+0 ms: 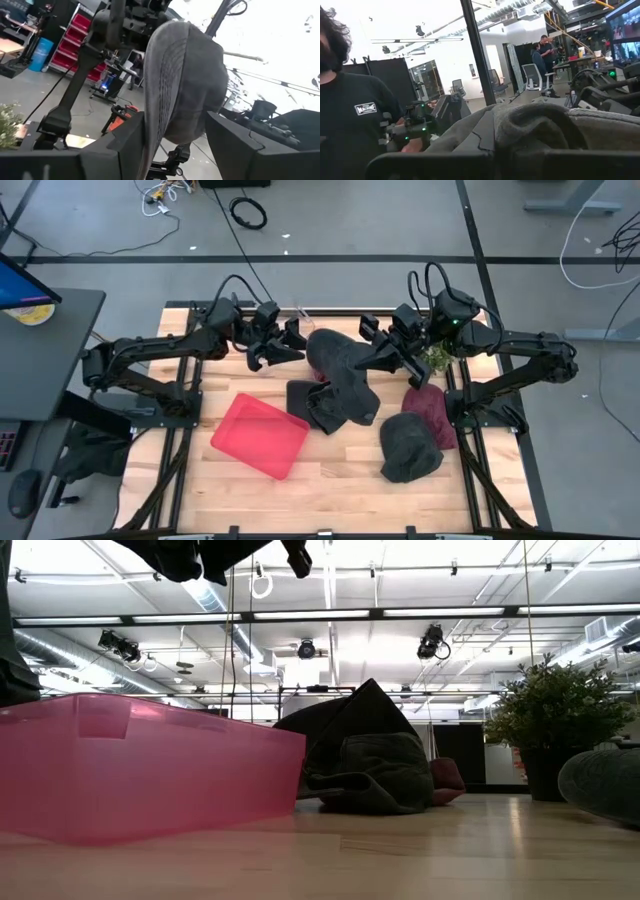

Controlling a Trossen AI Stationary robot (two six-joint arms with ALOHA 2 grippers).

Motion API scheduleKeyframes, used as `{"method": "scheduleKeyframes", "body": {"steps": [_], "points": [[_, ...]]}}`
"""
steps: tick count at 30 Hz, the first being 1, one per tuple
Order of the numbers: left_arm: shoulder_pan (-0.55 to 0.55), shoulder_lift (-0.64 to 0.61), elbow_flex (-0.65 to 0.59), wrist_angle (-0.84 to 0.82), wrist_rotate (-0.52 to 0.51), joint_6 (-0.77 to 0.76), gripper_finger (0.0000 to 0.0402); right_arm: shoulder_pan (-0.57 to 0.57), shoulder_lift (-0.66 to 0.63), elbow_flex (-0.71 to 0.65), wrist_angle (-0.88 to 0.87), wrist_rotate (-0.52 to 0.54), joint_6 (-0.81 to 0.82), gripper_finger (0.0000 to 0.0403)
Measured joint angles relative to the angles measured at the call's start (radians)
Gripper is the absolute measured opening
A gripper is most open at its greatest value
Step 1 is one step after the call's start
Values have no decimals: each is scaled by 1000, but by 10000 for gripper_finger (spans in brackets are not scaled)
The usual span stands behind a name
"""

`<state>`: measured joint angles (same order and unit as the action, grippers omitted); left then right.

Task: Pick & Place hat
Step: Put the top black cap into the transparent bin

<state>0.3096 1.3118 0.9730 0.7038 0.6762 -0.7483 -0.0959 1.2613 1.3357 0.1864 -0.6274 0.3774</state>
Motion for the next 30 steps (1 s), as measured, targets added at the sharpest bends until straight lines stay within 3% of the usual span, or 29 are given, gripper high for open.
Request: {"method": "scheduleKeyframes", "body": {"steps": [12, 17, 23, 26, 30], "points": [[-57, 11, 1, 35, -2, 80, 197, -1, 21, 0, 7, 119, -80, 0], [-61, 11, 1, 32, -2, 80, 142, -2, 45, -1, 7, 142, -83, 0], [-45, 11, 1, 32, 6, 80, 25, -12, 50, -1, 6, 141, -59, 1], [-31, 11, 1, 31, 12, 78, 14, -39, 38, -1, -24, 139, -4, 17], [-24, 8, 1, 32, 9, 75, 12, -67, 13, -1, -69, 119, 34, 70]]}}
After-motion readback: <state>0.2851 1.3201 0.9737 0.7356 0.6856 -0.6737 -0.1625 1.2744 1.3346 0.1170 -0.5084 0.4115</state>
